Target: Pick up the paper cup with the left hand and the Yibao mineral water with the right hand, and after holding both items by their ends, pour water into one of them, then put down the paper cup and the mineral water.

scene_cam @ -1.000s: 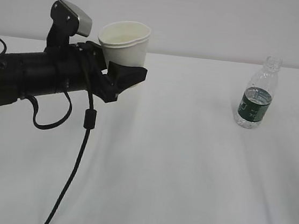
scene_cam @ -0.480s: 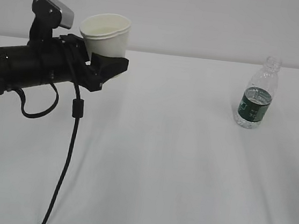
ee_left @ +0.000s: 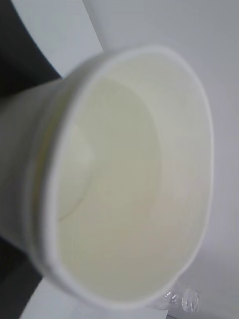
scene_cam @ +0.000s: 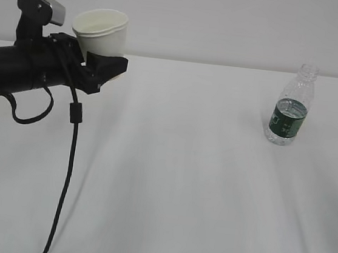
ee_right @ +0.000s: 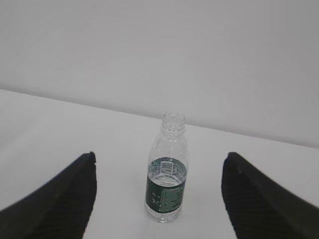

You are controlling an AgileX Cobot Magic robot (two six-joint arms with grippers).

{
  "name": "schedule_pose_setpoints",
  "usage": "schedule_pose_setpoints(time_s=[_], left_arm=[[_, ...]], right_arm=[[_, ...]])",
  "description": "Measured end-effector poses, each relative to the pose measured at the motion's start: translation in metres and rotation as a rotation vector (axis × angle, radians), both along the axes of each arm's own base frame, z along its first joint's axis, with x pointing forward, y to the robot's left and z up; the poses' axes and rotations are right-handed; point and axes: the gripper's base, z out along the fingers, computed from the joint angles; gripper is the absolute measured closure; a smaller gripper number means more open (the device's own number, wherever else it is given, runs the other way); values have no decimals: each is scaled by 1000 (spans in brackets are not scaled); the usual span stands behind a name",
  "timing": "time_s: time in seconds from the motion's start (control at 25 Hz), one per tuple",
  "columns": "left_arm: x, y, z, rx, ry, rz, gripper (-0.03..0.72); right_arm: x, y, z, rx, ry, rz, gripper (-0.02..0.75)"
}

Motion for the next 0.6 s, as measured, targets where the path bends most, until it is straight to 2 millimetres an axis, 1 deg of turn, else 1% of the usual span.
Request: schedule_pose_setpoints(time_s=[0.6], left_arm=[[11, 34, 0, 2, 1, 100, 234]], right_arm=[[0, 0, -1, 0, 13, -5, 146]])
